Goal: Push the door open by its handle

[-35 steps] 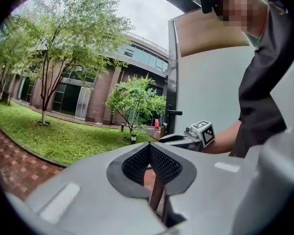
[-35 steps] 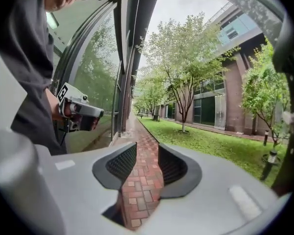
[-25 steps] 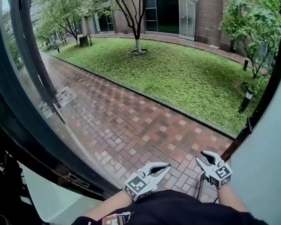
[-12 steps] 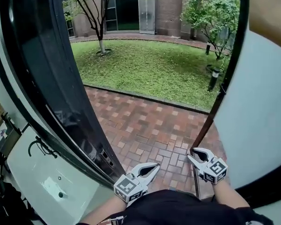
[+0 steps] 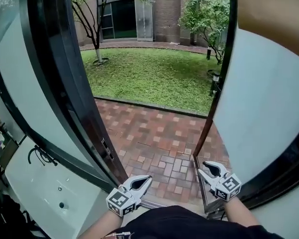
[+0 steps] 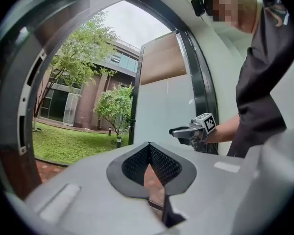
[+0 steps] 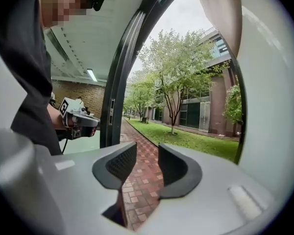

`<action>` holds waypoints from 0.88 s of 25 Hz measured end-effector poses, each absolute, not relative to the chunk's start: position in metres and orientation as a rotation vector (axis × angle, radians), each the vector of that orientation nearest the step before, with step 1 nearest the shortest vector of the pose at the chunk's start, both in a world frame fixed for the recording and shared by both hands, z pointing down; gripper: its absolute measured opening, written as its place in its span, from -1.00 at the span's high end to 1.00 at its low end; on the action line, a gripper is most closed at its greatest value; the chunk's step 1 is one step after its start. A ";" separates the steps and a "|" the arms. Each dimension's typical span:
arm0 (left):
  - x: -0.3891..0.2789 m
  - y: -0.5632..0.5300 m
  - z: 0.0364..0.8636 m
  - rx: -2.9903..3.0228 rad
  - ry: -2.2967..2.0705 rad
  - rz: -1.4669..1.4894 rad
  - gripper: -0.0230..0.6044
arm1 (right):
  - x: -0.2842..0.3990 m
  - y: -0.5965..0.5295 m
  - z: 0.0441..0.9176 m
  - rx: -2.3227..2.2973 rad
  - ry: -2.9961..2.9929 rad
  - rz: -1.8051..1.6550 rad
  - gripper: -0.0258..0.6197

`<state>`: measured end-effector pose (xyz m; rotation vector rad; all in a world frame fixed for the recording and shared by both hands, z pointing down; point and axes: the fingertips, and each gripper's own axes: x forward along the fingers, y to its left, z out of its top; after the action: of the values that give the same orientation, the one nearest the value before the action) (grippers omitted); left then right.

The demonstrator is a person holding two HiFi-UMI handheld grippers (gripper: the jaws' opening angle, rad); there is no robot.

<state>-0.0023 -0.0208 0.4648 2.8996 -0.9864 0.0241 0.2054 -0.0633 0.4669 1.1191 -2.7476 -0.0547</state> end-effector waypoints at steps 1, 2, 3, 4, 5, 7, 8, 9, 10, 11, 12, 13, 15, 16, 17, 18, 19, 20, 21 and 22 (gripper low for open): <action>-0.005 -0.011 0.468 2.881 -1.008 0.034 0.93 | 0.203 -0.049 0.468 1.101 -2.767 -0.044 0.49; -0.006 0.001 0.471 2.857 -1.025 0.042 0.93 | 0.202 -0.034 0.471 1.085 -2.783 -0.027 0.49; -0.005 0.014 0.475 2.830 -1.038 0.047 0.93 | 0.204 -0.017 0.475 1.070 -2.797 -0.005 0.49; 0.000 0.028 0.478 2.805 -1.042 0.045 0.93 | 0.209 0.000 0.480 1.059 -2.808 0.016 0.49; 0.008 0.042 0.480 2.786 -1.038 0.035 0.93 | 0.216 0.016 0.485 1.051 -2.812 0.034 0.49; 0.027 0.066 0.479 2.769 -1.001 0.016 0.93 | 0.229 0.046 0.493 1.049 -2.793 0.074 0.49; 0.037 0.077 0.479 2.771 -0.972 0.019 0.93 | 0.235 0.060 0.497 1.059 -2.777 0.103 0.49; 0.045 0.087 0.479 2.780 -0.942 0.030 0.93 | 0.239 0.075 0.501 1.071 -2.766 0.136 0.49; 0.050 0.096 0.479 2.791 -0.914 0.040 0.93 | 0.243 0.088 0.505 1.084 -2.762 0.168 0.49; 0.052 0.102 0.477 2.802 -0.889 0.047 0.93 | 0.246 0.100 0.508 1.100 -2.762 0.200 0.49; 0.053 0.106 0.475 2.811 -0.868 0.048 0.93 | 0.249 0.111 0.511 1.117 -2.769 0.229 0.49; 0.052 0.109 0.471 2.818 -0.847 0.044 0.93 | 0.251 0.120 0.512 1.136 -2.778 0.258 0.49; 0.046 0.112 0.464 2.835 -0.800 0.031 0.93 | 0.250 0.134 0.510 1.191 -2.784 0.319 0.49; 0.040 0.113 0.461 2.847 -0.772 0.029 0.93 | 0.247 0.139 0.508 1.226 -2.783 0.340 0.49; 0.033 0.112 0.461 2.859 -0.744 0.032 0.93 | 0.242 0.141 0.507 1.266 -2.782 0.353 0.49; 0.023 0.111 0.462 2.870 -0.716 0.041 0.93 | 0.235 0.143 0.508 1.307 -2.782 0.364 0.49; 0.011 0.112 0.466 2.878 -0.690 0.054 0.93 | 0.227 0.145 0.509 1.347 -2.781 0.376 0.50; -0.002 0.114 0.470 2.882 -0.664 0.067 0.93 | 0.218 0.149 0.511 1.383 -2.783 0.388 0.50; -0.016 0.117 0.475 2.885 -0.638 0.076 0.93 | 0.207 0.153 0.512 1.413 -2.790 0.402 0.51; -0.030 0.119 0.480 2.884 -0.616 0.081 0.93 | 0.197 0.157 0.513 1.438 -2.805 0.419 0.52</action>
<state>-0.0295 0.1191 0.4800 2.8843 -0.6157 0.0814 0.1967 0.1565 0.5129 1.4379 -2.8045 0.4188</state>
